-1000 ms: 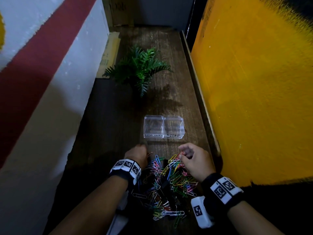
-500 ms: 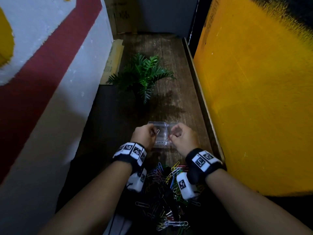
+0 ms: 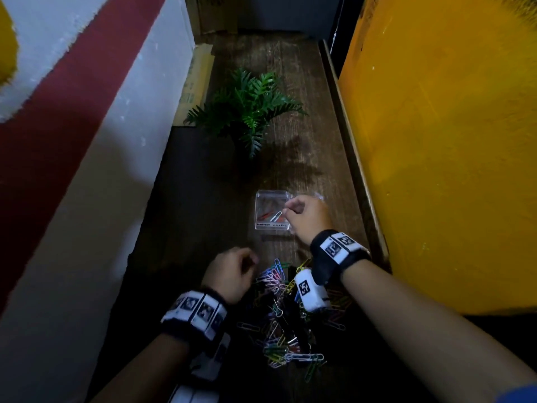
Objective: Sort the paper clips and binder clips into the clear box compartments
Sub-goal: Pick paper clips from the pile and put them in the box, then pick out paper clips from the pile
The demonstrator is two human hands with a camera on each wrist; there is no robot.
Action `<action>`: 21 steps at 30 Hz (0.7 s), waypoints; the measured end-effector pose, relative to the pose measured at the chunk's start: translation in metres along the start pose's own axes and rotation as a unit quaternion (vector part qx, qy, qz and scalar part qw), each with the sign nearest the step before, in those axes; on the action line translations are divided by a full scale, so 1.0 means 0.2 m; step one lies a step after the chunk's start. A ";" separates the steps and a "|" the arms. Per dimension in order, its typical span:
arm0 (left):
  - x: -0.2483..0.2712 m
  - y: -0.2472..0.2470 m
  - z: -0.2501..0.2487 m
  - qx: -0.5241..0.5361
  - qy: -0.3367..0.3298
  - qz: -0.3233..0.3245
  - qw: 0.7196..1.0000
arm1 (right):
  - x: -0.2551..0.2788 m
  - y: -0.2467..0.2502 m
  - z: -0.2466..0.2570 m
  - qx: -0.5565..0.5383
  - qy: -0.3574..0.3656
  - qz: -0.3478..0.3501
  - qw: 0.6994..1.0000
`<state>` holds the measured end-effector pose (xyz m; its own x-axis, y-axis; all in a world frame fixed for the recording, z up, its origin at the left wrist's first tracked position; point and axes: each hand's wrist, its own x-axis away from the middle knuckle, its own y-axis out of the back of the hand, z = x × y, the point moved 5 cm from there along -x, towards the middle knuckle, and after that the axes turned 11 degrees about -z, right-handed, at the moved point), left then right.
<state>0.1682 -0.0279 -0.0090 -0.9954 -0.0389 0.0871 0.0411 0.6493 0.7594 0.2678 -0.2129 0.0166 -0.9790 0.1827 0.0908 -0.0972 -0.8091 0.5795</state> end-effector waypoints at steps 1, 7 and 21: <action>0.07 -0.01 0.03 -0.009 -0.011 0.012 1.000 | 0.06 0.04 0.00 -0.009 0.012 0.000 1.000; 0.48 -0.09 0.07 0.024 -0.119 0.041 0.992 | 0.58 0.30 -0.21 0.087 0.050 0.086 0.991; 0.76 -0.31 0.20 -0.107 -0.166 0.048 0.979 | 1.30 0.27 -0.60 0.276 0.138 0.284 0.908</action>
<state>0.0111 -0.0446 -0.0685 -0.9579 0.2864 -0.0221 0.1181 0.4628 0.8786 -0.0126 -0.2754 -0.0257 -0.8581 -0.3852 0.3396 0.4676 -0.3128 0.8267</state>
